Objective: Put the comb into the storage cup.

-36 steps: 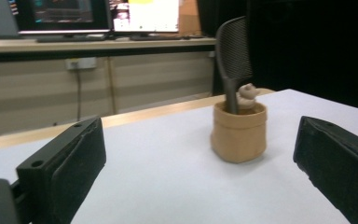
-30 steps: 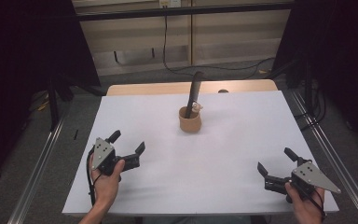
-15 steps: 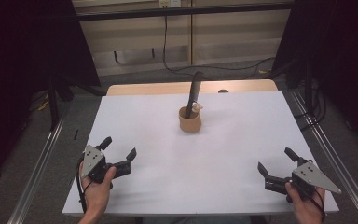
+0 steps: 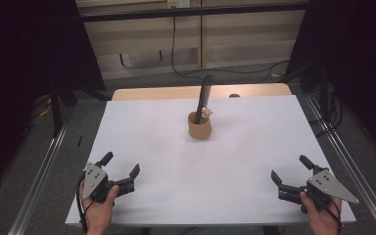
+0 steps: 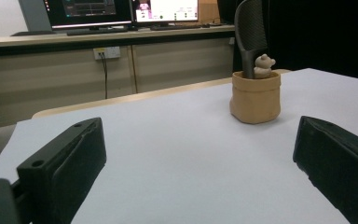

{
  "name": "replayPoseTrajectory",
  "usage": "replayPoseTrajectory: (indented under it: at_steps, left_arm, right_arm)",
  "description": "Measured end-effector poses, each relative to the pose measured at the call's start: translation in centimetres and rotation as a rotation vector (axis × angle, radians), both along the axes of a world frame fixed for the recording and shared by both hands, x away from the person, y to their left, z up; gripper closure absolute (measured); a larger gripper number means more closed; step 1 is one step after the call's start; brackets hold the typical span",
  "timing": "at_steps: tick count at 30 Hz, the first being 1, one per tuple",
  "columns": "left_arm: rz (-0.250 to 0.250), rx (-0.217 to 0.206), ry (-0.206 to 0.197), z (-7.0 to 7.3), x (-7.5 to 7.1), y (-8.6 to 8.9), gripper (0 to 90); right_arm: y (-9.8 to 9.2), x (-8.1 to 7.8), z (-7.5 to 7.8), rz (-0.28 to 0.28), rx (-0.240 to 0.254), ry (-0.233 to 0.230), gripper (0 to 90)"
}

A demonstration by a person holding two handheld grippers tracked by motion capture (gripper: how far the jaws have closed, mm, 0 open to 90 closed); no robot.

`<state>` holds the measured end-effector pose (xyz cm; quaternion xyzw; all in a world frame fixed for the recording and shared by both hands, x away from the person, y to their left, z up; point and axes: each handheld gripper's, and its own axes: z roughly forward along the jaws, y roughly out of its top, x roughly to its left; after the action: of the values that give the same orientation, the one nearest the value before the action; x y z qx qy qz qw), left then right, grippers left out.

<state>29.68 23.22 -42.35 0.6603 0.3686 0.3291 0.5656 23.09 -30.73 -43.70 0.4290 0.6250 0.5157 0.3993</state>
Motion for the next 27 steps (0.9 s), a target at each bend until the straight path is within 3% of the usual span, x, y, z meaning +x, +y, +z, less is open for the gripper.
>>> replayPoseTrajectory:
  at_steps: [3,8,11,12,14,19,27]
  left_arm:
    - [0.011,0.019,-0.005,-0.20,-0.35,0.01,2.4]
    - [0.031,-0.015,0.006,-0.42,-0.48,0.61,2.4]
    - [0.068,-0.032,0.007,-0.56,-0.44,0.73,2.1]
    - [0.060,-0.041,0.010,-0.63,-0.44,0.77,2.1]
    - [0.069,-0.019,0.018,-0.85,-0.54,0.66,2.0]
    - [0.051,-0.043,0.039,-0.86,-0.79,0.84,2.1]
    - [0.057,-0.035,0.034,-0.96,-0.61,0.72,2.1]
  right_arm:
    - [-0.01,-0.01,-0.01,-0.002,0.001,0.003,0.0]
    - [0.00,0.00,-0.01,-0.002,0.000,-0.001,0.0]
    - [0.00,-0.02,-0.01,-0.003,-0.002,0.003,0.0]
    - [0.00,-0.02,-0.01,-0.002,-0.003,0.003,0.0]
    - [-0.01,0.00,-0.03,-0.002,-0.003,0.007,0.0]
    - [-0.03,-0.01,-0.04,-0.001,-0.004,0.006,0.0]
    - [-0.01,0.04,-0.06,-0.002,-0.004,0.005,0.0]
